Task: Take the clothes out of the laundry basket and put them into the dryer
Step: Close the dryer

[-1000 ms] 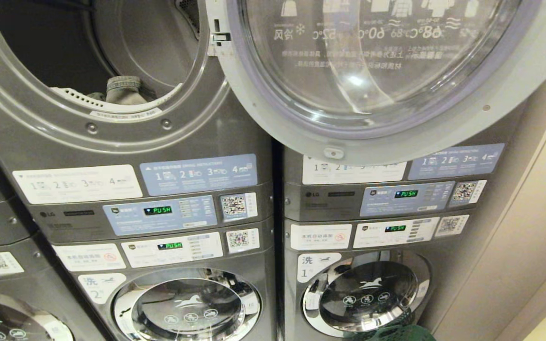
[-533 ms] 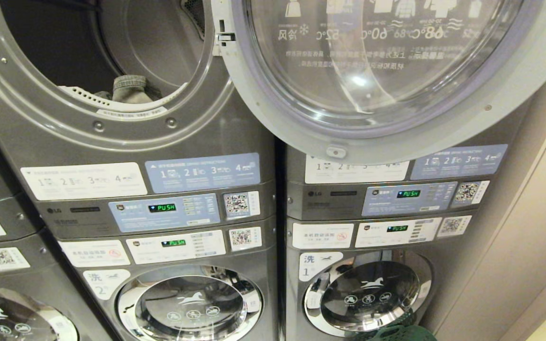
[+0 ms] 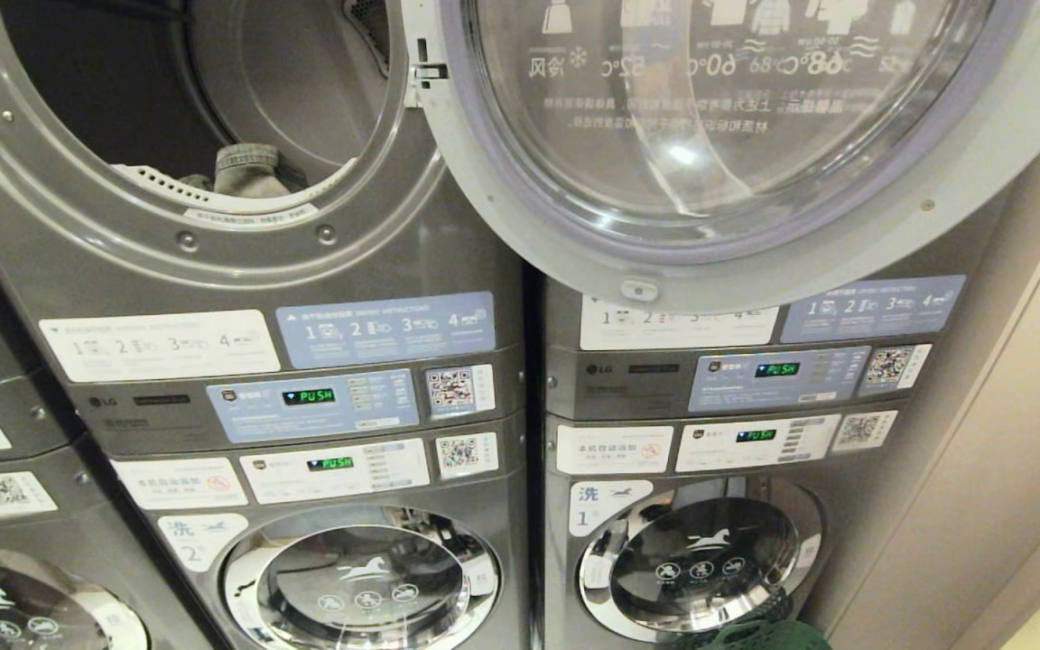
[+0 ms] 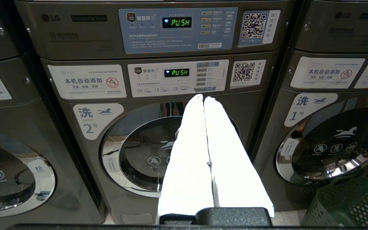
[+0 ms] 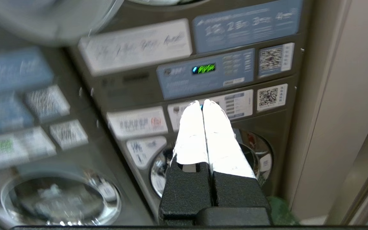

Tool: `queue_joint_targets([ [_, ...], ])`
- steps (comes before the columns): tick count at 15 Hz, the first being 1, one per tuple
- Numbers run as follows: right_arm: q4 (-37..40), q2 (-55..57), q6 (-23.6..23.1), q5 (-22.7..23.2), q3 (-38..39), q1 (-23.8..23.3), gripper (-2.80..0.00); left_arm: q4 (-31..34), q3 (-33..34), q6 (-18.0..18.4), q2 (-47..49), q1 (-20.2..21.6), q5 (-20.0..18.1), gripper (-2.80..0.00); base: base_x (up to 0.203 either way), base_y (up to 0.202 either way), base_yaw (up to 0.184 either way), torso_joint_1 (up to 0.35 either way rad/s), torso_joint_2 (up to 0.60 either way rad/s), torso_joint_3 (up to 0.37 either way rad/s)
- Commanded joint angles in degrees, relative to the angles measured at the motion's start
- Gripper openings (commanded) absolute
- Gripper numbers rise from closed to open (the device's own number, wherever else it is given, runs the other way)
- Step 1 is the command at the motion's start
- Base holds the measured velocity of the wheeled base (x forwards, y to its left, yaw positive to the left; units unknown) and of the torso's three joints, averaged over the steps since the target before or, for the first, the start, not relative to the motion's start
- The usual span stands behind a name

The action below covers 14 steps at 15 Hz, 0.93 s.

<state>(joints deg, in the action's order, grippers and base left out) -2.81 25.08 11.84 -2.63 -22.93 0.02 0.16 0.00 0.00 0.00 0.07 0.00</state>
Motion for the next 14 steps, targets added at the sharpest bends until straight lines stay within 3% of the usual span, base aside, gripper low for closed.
queue_joint_targets([
  [1, -3.1, 15.7, 3.6, -2.2, -5.1, -0.1, -2.8, 0.0, 0.0, 0.0, -0.1, 0.0, 0.0, -2.8, 0.0, 0.0, 0.0, 0.0, 0.0, 0.0],
  [3, -10.0, 21.6, 8.2, -5.4, -9.3, 0.0, -2.8, 0.0, 0.0, 0.0, -0.1, 0.0, 0.0, -2.8, 0.0, 0.0, 0.0, 0.0, 0.0, 0.0],
  [6, -15.4, 27.7, 11.8, -0.4, -11.9, 0.1, -2.8, 0.0, 0.0, 0.0, -0.1, 0.0, 0.0, -2.8, 0.0, 0.0, 0.0, 0.0, 0.0, 0.0],
  [11, -26.3, 42.8, 11.7, 1.8, -17.6, 0.0, -2.8, 0.0, 0.0, 0.0, -0.1, 0.0, 0.0, -2.8, 0.0, 0.0, 0.0, 0.0, 0.0, 0.0],
  [14, -32.9, 48.5, 8.7, 1.9, -18.8, -0.3, -2.8, 0.0, 0.0, 0.0, -0.1, 0.0, 0.0, -2.8, 0.0, 0.0, 0.0, 0.0, 0.0, 0.0],
])
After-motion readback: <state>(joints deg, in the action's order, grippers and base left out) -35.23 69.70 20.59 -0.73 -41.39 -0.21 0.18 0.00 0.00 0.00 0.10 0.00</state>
